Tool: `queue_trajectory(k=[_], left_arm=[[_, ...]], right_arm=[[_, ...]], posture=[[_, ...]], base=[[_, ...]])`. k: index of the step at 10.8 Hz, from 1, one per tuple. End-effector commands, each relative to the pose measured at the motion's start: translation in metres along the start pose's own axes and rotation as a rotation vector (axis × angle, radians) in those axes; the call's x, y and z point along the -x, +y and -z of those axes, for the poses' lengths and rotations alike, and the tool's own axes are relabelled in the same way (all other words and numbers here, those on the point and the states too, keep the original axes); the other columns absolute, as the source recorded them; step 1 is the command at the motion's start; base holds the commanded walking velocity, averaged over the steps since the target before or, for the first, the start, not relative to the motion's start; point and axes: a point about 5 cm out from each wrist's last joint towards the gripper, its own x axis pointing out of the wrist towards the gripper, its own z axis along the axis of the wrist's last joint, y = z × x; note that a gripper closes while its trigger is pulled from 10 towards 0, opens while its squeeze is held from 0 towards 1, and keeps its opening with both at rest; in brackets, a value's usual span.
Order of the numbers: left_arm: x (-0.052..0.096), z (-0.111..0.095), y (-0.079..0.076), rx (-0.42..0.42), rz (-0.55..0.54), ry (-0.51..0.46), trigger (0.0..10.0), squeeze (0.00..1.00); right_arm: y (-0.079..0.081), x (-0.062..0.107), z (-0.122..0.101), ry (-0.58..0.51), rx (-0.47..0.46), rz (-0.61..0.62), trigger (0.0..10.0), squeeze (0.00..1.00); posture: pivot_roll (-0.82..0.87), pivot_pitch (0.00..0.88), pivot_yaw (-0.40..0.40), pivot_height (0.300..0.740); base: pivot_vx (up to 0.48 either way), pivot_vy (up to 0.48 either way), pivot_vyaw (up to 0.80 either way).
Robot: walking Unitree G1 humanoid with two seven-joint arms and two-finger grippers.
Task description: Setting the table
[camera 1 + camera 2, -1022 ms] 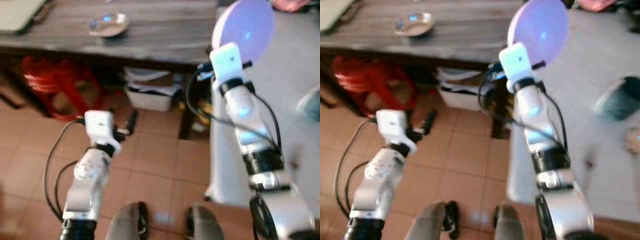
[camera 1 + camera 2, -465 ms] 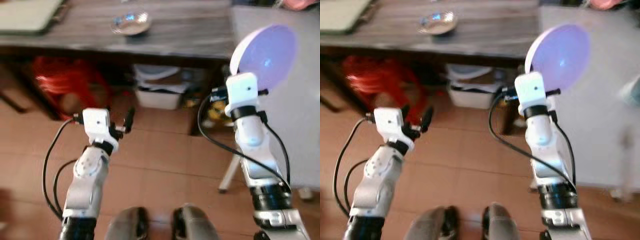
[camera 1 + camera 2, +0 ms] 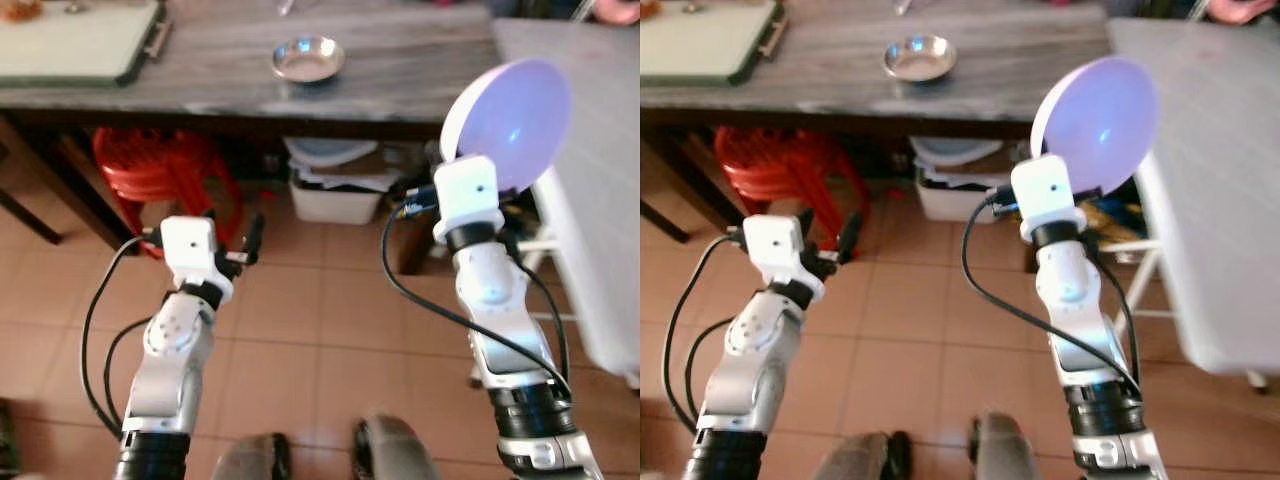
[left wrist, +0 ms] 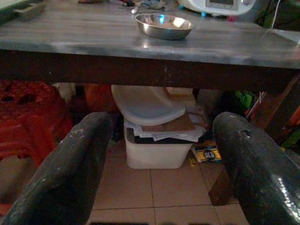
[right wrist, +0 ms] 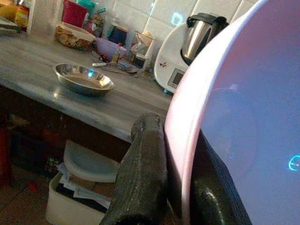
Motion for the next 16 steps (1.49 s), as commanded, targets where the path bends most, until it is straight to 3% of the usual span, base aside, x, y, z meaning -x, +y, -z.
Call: queue_trajectory(k=[1, 2, 3, 4, 5, 6, 13, 16], left_arm=[[0.000, 0.000, -0.004, -0.007, 0.016, 0.001, 10.0, 0.00], [0.000, 0.001, -0.006, -0.010, 0.021, 0.002, 10.0, 0.00], [-0.001, 0.003, -0.008, -0.002, 0.027, 0.005, 10.0, 0.00], [-0.003, 0.001, -0.010, 0.009, 0.028, 0.000, 10.0, 0.00], [-0.004, 0.000, -0.009, 0.012, 0.028, -0.003, 10.0, 0.00], [-0.004, 0.000, -0.007, 0.007, 0.026, -0.006, 10.0, 0.00], [-0.005, -0.001, -0.013, 0.016, 0.046, -0.020, 10.0, 0.00], [-0.002, -0.001, -0.002, -0.017, -0.031, -0.021, 10.0, 0.00]], right_arm=[[-0.005, 0.002, 0.000, 0.004, 0.013, 0.019, 0.0, 0.00], [-0.002, 0.002, 0.001, 0.011, -0.002, 0.023, 0.0, 0.00], [0.002, 0.000, 0.002, 0.020, -0.018, 0.025, 0.9, 0.00], [0.012, -0.001, -0.004, -0.007, -0.012, -0.021, 2.8, 0.00], [0.017, 0.000, -0.005, -0.014, -0.011, -0.049, 4.9, 0.00], [0.019, 0.000, -0.007, -0.023, -0.006, -0.063, 10.0, 0.00], [0.033, 0.001, -0.017, -0.085, -0.001, -0.156, 10.0, 0.00], [0.038, 0.001, -0.023, -0.146, -0.015, -0.254, 10.0, 0.00]], posture=[[-0.05, 0.167, 0.048, 0.740], [-0.05, 0.165, 0.049, 0.740], [-0.05, 0.162, 0.050, 0.740], [-0.05, 0.163, 0.056, 0.740], [-0.05, 0.168, 0.061, 0.740], [-0.05, 0.170, 0.064, 0.740], [-0.05, 0.171, 0.072, 0.740], [-0.05, 0.175, 0.071, 0.740]], base=[[0.480, 0.000, 0.00], [0.480, 0.000, 0.00], [0.480, 0.000, 0.00], [0.480, 0.000, 0.00], [0.446, 0.000, 0.00], [0.446, 0.000, 0.00], [0.461, 0.000, 0.00], [0.136, 0.000, 0.00]])
